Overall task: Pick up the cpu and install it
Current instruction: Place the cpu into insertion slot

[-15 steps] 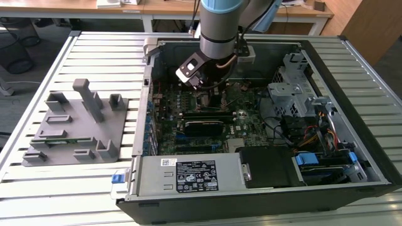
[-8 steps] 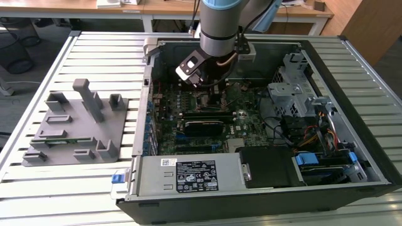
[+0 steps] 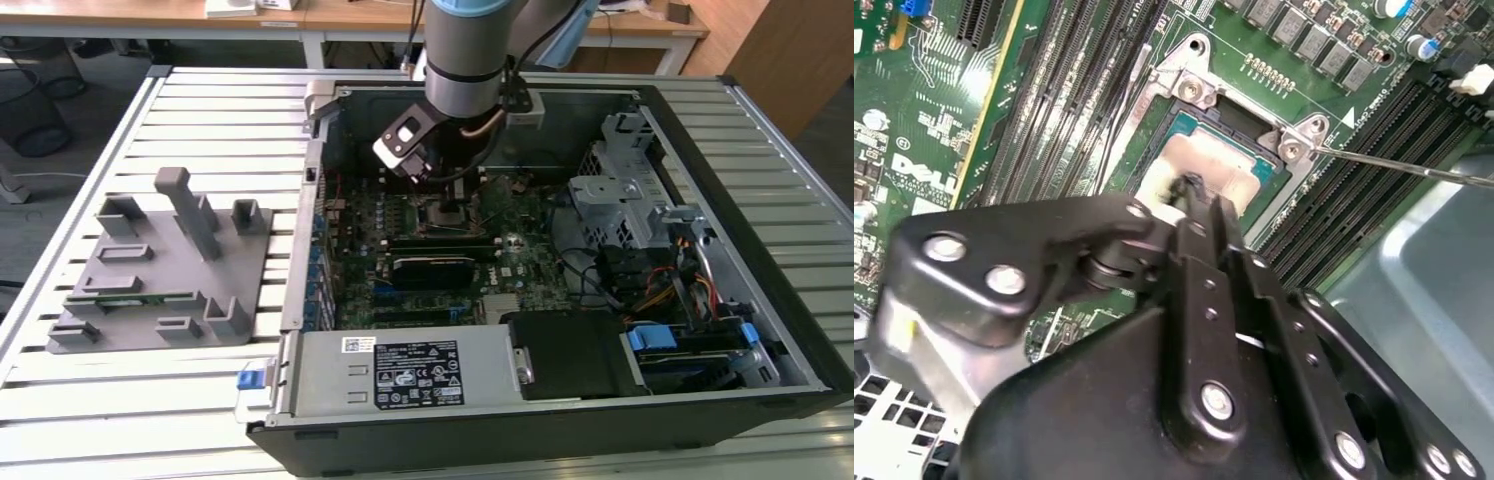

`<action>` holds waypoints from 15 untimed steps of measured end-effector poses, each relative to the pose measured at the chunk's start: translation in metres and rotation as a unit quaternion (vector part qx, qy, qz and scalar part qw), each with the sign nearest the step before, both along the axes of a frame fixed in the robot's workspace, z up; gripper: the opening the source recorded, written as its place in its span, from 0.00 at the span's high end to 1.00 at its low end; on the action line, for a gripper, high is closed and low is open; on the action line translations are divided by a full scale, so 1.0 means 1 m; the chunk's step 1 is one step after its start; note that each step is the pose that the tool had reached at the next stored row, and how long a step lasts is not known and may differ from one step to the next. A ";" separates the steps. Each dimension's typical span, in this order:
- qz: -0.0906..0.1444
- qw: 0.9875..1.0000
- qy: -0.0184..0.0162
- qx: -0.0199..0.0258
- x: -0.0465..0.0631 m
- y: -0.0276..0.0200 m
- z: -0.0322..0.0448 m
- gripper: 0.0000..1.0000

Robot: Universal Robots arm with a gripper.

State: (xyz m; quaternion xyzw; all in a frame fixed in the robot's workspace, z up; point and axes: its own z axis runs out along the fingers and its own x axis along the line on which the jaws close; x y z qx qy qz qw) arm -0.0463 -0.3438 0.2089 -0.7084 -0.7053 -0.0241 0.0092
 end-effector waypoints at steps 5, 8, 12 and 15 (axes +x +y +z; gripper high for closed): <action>0.000 1.000 0.000 0.000 0.000 0.0000 0.0021 0.89; 0.000 1.000 0.000 0.000 0.000 0.0000 0.0032 0.89; 0.000 1.000 0.000 0.000 0.000 0.0001 0.0048 0.89; 0.000 1.000 0.000 0.000 0.000 0.0000 0.0056 0.89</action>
